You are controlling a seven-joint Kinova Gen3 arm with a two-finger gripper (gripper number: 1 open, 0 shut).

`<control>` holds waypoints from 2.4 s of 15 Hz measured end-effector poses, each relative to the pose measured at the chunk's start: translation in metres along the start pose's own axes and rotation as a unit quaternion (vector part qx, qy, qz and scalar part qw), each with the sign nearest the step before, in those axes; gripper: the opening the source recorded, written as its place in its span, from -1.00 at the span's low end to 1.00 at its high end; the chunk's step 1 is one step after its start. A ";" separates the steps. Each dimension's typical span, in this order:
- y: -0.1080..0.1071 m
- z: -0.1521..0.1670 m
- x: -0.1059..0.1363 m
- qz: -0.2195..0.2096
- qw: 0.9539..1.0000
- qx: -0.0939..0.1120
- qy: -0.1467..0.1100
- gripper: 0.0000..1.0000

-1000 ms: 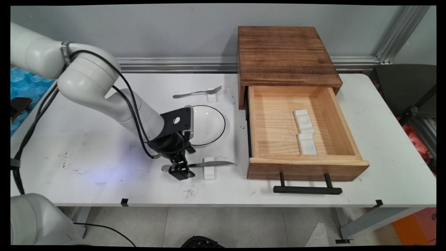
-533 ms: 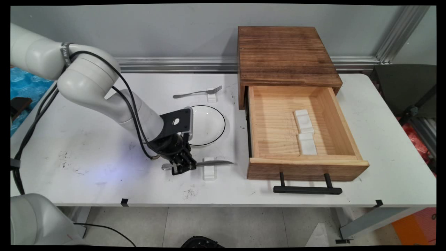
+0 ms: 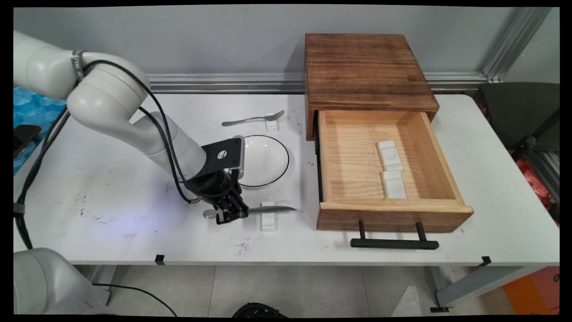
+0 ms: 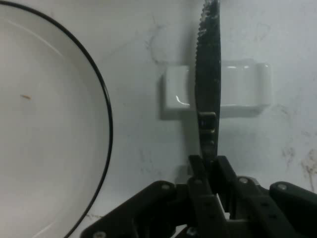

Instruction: Place the picked object into the drawer

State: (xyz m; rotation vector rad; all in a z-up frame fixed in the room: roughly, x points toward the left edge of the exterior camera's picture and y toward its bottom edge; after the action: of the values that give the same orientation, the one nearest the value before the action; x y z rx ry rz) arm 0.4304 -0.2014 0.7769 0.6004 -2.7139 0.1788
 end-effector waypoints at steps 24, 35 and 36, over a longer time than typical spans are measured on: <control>-0.047 -0.119 0.118 0.022 0.999 0.000 0.026 -1.00; -0.056 -0.105 0.237 0.033 0.995 -0.007 0.089 -1.00; -0.056 -0.101 0.244 0.033 0.995 -0.008 0.093 -1.00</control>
State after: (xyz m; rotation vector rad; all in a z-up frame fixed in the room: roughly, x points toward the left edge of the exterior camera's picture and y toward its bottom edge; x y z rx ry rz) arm 0.2795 -0.3253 0.9629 0.4647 -2.5543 0.2185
